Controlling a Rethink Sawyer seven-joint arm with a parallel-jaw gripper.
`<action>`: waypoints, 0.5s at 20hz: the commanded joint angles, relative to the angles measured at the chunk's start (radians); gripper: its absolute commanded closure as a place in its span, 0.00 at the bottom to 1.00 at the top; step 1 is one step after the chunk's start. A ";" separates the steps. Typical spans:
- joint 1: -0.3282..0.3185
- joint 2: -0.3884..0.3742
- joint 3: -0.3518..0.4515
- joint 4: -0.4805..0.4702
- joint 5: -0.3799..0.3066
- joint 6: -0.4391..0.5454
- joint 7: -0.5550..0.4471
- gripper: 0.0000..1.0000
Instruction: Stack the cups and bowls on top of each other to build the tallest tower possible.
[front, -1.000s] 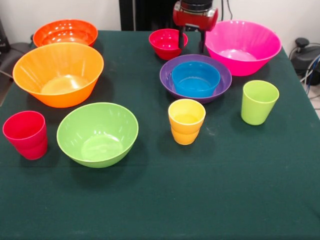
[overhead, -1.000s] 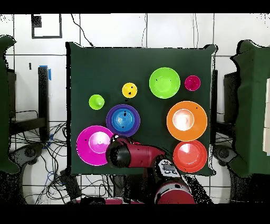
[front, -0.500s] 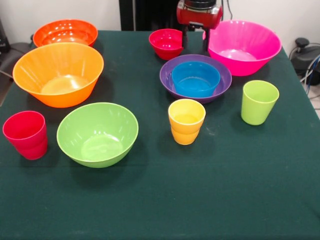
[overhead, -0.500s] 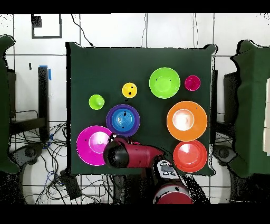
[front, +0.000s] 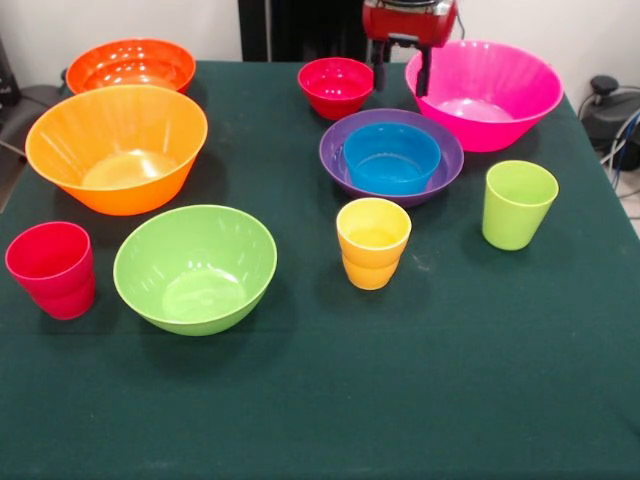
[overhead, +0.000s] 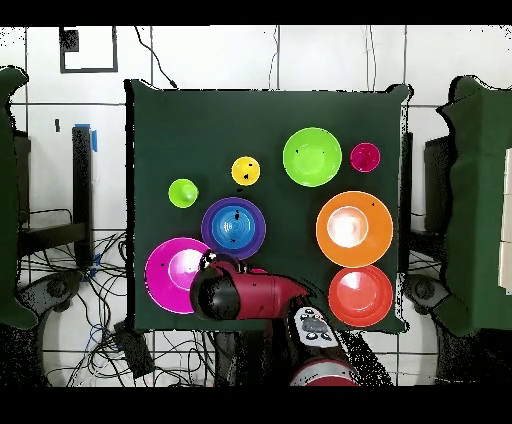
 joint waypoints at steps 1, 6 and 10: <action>0.067 -0.037 0.068 0.080 0.008 -0.021 0.156 0.00; 0.098 -0.039 0.071 0.097 0.028 -0.036 0.180 0.00; 0.127 -0.030 0.058 0.103 0.041 -0.056 0.196 0.00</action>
